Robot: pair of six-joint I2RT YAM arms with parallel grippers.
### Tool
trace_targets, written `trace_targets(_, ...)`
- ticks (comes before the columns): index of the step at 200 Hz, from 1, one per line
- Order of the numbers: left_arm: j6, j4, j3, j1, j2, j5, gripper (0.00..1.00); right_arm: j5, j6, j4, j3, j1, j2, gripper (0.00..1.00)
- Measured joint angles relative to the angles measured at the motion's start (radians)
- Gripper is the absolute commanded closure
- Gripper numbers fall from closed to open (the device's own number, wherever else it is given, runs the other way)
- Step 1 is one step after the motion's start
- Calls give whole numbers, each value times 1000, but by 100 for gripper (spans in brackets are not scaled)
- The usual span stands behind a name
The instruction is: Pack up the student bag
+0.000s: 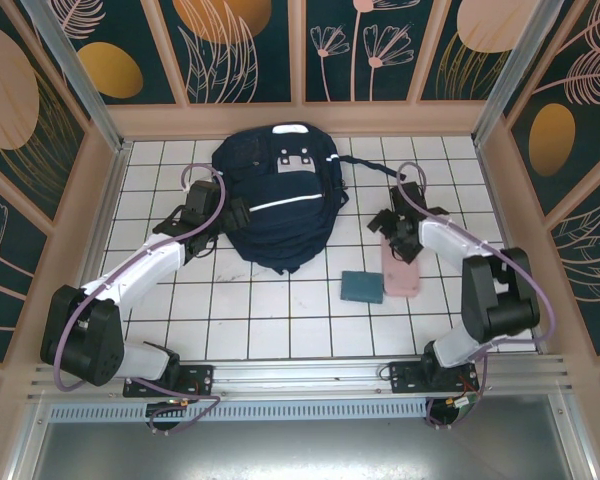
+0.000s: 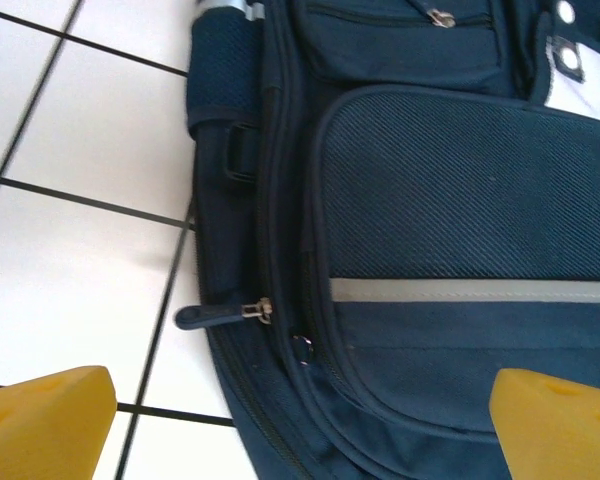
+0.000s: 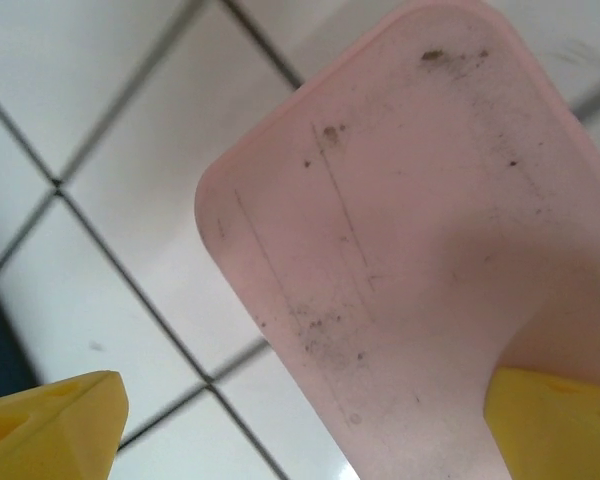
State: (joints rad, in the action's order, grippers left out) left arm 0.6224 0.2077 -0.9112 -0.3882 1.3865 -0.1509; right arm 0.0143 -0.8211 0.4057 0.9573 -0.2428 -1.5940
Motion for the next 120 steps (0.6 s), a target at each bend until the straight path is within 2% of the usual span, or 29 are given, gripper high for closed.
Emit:
trace_targets(33,0,-23,-11,0,9,93,3,-30,84,-40,87,-1,-81,8)
trace_targets(75,1,-56,-25,-13,34,168,2,-136,191,22,79,14,-35,1)
trace_targets(120,3,-63,-53,-24,82,196,2,-129,267,55,8,45,-26,1)
